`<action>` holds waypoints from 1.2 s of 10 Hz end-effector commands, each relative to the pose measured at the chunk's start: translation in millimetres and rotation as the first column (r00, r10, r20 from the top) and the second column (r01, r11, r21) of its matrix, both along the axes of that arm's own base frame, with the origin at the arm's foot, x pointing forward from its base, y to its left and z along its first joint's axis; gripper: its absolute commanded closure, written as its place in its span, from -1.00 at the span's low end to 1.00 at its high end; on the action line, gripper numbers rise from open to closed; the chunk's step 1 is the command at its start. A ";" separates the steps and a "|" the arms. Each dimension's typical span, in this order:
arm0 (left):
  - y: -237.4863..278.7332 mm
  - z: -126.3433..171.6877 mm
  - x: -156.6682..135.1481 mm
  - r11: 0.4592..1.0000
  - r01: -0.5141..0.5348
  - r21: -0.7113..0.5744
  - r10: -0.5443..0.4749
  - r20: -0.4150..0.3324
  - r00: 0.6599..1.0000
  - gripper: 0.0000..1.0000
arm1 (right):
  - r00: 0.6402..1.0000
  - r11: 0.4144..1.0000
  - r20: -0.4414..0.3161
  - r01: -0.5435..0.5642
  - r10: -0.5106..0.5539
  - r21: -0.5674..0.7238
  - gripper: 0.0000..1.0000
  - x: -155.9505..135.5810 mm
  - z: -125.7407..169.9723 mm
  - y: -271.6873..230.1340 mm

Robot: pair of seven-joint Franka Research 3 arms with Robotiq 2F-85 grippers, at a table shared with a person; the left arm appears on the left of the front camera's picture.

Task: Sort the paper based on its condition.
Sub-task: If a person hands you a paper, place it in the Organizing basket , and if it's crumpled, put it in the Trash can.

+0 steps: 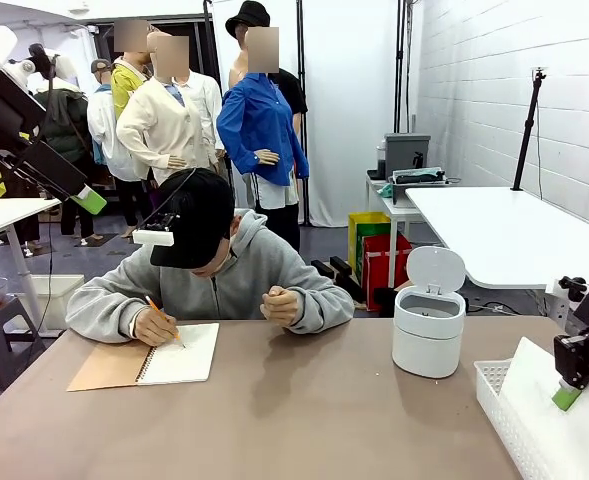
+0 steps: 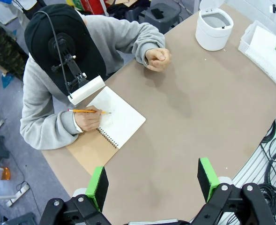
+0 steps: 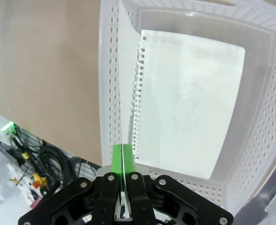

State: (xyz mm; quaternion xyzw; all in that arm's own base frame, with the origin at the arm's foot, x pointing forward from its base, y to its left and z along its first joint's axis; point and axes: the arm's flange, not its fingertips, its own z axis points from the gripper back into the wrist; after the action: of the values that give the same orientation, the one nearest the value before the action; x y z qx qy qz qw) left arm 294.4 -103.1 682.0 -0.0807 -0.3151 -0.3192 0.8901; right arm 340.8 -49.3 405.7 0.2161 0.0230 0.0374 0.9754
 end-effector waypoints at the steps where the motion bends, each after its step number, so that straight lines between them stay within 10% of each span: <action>1: 0.4 -0.1 -0.1 1.000 -0.002 0.001 0.002 0.001 1.000 -1.00 | 1.000 1.000 0.000 0.005 -0.005 0.002 1.00 -64.4 -52.6 11.7; 4: 0.4 -0.1 -0.1 1.000 -0.002 0.001 0.002 0.001 1.000 -1.00 | 1.000 1.000 -0.014 0.026 -0.025 0.014 1.00 -61.9 -57.8 11.9; 9: 0.4 -0.1 -0.1 1.000 -0.002 0.001 0.002 0.001 1.000 -1.00 | 0.998 0.994 -0.009 0.069 -0.070 -0.080 -0.91 -55.6 -42.2 -6.1; 12: 0.4 -0.1 -0.1 1.000 -0.002 0.001 0.002 0.001 1.000 -1.00 | 0.999 0.979 0.006 0.049 -0.049 -0.197 -1.00 -50.5 -22.5 -6.1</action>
State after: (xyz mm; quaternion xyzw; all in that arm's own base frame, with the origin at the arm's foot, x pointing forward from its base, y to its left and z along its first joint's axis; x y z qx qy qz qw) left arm 294.4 -103.1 682.0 -0.0807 -0.3151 -0.3192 0.8901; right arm 338.3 -76.6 407.0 0.1555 0.0231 0.0173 0.9874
